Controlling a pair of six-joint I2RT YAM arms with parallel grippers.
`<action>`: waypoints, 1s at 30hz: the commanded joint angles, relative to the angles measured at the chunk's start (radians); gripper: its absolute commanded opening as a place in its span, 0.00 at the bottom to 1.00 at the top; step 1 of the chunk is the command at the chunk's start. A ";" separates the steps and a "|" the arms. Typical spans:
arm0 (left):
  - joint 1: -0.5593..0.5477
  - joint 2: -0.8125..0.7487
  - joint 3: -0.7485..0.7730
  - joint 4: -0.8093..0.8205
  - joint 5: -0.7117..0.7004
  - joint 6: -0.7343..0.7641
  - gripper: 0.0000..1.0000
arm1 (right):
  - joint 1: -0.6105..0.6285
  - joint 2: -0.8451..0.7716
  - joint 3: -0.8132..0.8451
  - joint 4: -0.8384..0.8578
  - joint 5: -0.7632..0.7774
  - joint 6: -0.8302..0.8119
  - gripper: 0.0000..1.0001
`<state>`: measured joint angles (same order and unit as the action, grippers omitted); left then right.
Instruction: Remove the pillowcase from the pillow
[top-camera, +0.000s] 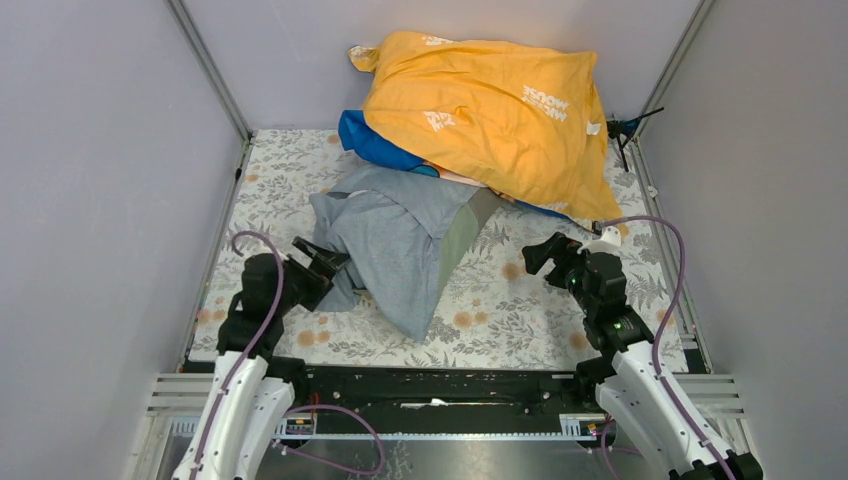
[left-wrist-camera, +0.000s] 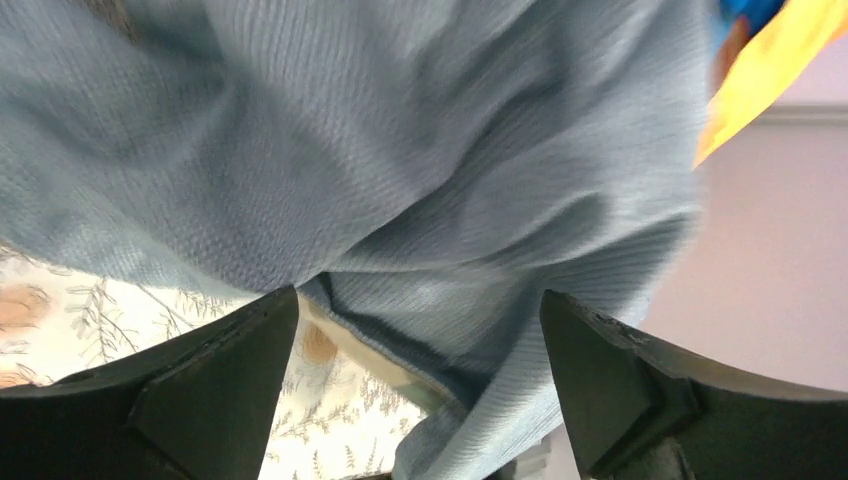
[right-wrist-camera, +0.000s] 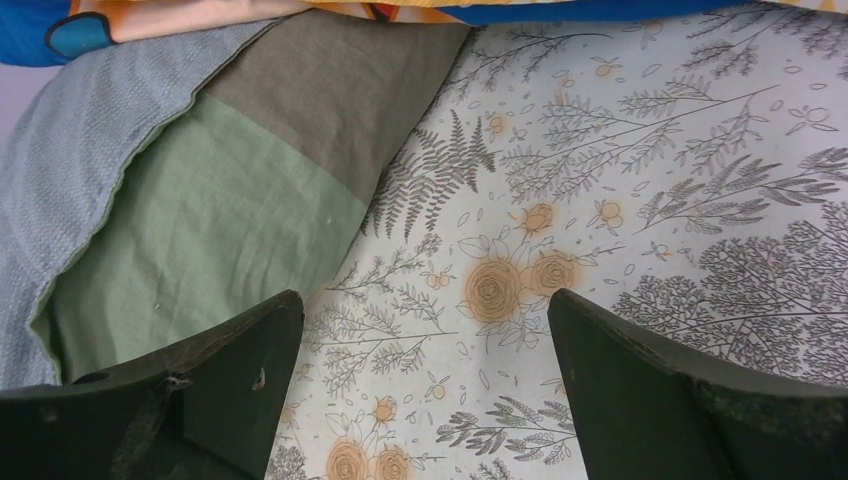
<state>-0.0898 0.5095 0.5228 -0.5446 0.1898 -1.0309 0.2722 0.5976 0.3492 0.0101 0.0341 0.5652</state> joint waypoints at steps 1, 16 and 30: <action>-0.028 0.057 -0.124 0.260 0.203 -0.139 0.99 | 0.001 0.007 0.017 0.055 -0.089 -0.035 1.00; -0.231 0.523 -0.115 0.683 0.015 -0.082 0.78 | 0.002 0.087 0.029 0.077 -0.152 -0.041 1.00; -0.162 0.118 0.258 -0.096 -0.683 0.111 0.00 | 0.001 0.196 0.074 0.154 -0.135 -0.040 0.99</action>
<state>-0.2779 0.7444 0.5747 -0.4137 -0.1280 -1.0134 0.2722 0.7418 0.3637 0.0742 -0.0959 0.5190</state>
